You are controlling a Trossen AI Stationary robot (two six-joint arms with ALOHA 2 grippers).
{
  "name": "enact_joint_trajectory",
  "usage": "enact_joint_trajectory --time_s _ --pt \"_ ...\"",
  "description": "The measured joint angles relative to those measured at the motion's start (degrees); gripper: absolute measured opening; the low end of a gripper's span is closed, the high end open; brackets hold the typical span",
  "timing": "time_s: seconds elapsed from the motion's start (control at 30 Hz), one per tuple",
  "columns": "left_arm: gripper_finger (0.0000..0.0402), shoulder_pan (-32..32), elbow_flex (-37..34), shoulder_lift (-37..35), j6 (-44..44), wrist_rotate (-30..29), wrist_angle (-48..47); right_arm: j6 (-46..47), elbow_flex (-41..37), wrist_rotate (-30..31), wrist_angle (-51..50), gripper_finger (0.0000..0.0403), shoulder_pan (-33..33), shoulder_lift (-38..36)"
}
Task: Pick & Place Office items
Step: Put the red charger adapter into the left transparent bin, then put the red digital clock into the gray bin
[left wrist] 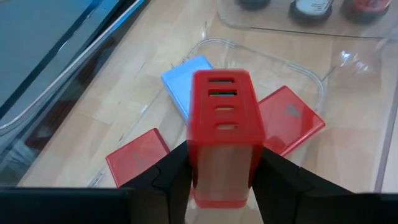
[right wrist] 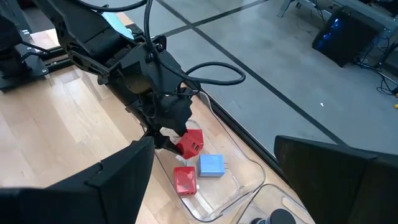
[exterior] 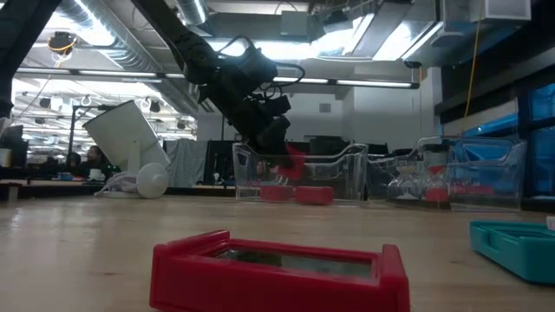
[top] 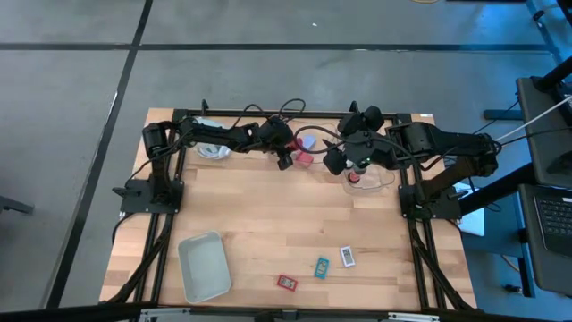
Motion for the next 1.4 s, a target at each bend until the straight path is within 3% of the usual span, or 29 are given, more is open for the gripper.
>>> enact_joint_trajectory --time_s 0.43,0.67,0.8,1.1,1.4 --pt "0.0184 -0.1 0.6 -1.4 -2.4 -0.5 -1.7 0.0 0.0 -0.5 0.0 0.0334 0.0 0.0" --pt "0.0215 -2.3 4.1 -10.4 -2.4 2.5 -10.3 1.9 0.0 -9.8 -1.3 0.0334 0.5 0.0" --pt "0.0215 -5.1 4.4 -17.1 -2.6 3.8 -17.0 6.6 0.0 -12.0 -4.7 0.0334 2.3 0.0" --pt "0.0214 -18.4 4.4 -27.7 -3.2 6.0 -31.0 16.2 -2.6 -11.1 -8.7 0.0334 10.7 -0.1" --pt "0.0218 -36.3 4.3 -25.5 -4.0 3.9 -27.3 25.5 -11.8 -13.0 -7.6 0.0334 18.4 -0.1"
